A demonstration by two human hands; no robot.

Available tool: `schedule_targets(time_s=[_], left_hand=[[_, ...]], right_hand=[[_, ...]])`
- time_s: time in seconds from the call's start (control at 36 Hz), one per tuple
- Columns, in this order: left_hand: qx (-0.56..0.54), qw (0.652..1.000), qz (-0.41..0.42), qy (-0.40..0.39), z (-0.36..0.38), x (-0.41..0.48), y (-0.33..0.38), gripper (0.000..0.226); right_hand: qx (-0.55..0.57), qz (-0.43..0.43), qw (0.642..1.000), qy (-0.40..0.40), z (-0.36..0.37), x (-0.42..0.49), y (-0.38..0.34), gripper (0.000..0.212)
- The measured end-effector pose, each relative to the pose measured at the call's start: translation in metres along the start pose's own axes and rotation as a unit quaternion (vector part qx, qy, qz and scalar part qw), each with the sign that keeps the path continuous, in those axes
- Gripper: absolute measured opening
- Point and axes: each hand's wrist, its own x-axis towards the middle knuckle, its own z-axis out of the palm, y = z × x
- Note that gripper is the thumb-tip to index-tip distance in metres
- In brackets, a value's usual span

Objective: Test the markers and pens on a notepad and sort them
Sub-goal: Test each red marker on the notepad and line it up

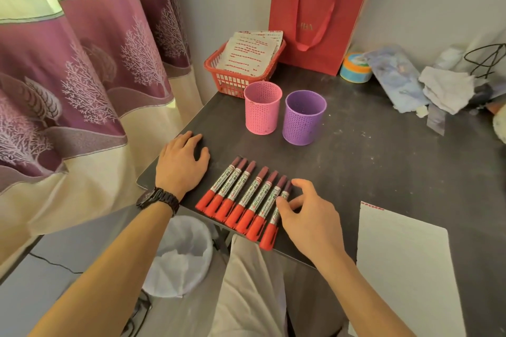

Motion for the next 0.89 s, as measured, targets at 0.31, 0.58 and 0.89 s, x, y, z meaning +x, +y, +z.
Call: schedule_targets(time_s=[0.31, 0.58, 0.89], left_hand=[[-0.006, 1.000, 0.003, 0.014, -0.001, -0.001, 0.001, 0.051], [-0.010, 1.000, 0.002, 0.008, -0.004, -0.002, 0.002, 0.051], [-0.016, 1.000, -0.003, -0.007, -0.004, -0.002, 0.001, 0.051]], right_hand=[[-0.028, 0.016, 0.999, 0.002, 0.005, 0.002, -0.003, 0.040], [-0.025, 0.011, 1.000, 0.003, 0.005, 0.003, -0.004, 0.039], [0.121, 0.010, 0.992, 0.031, -0.042, -0.015, 0.021, 0.022]])
